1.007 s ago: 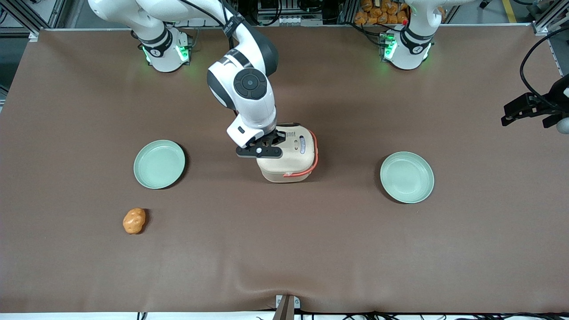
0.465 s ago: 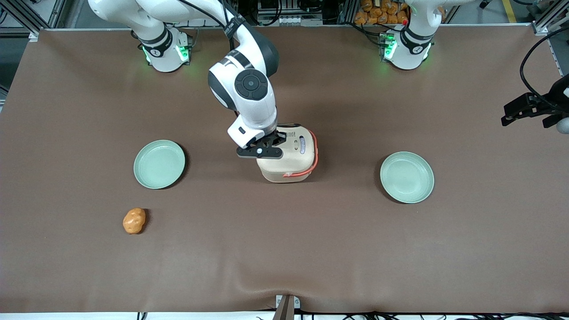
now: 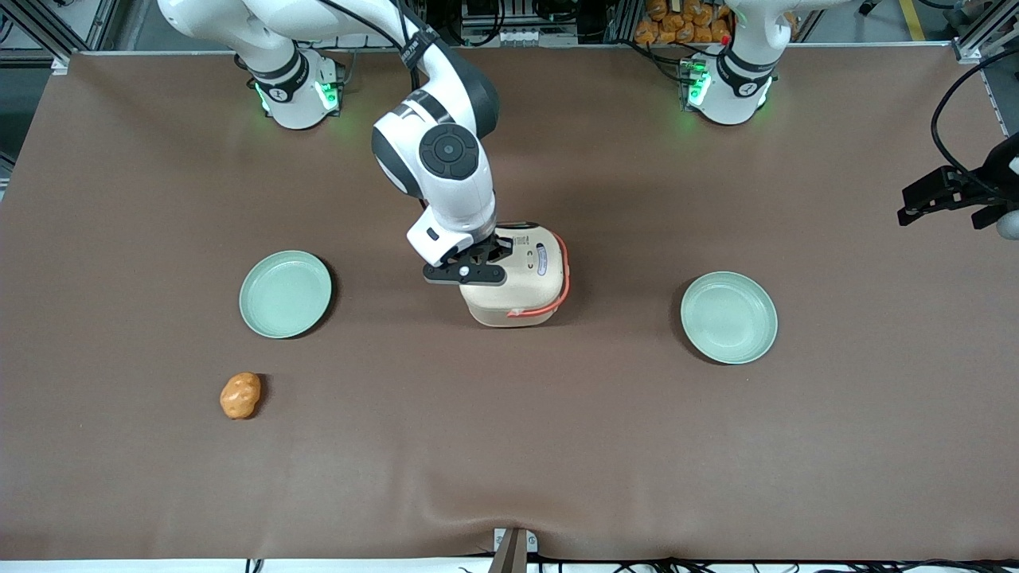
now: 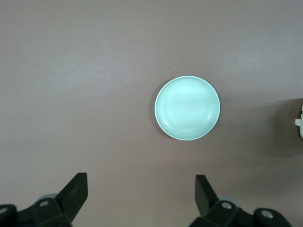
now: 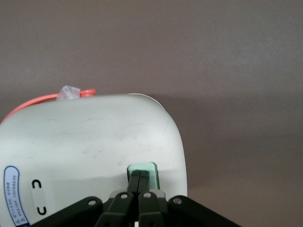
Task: Press rice cooker button with right arm
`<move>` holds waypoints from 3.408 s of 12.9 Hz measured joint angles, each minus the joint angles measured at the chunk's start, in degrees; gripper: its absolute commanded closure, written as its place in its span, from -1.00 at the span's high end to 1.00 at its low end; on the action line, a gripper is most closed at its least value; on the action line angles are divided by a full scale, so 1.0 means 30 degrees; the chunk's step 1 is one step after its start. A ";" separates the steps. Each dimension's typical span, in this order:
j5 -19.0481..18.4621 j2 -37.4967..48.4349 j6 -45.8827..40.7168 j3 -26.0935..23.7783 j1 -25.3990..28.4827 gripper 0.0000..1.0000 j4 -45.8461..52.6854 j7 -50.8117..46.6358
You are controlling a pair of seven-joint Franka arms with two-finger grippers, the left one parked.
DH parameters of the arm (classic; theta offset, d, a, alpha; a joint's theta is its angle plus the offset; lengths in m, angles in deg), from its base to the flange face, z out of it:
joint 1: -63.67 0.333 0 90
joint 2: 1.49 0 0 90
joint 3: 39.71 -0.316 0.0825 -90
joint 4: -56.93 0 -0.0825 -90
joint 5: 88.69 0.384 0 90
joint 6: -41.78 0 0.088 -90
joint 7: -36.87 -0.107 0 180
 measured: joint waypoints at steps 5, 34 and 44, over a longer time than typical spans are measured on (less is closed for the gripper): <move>-0.0001 0.0711 -0.4765 0.0224 -0.0183 -0.79 0.3512 0.0019; 0.0370 0.9913 -1.1996 0.0462 -1.3546 1.00 -0.0183 1.6199; 0.0347 1.0698 -1.1978 0.0223 -1.3545 1.00 -0.0292 1.6211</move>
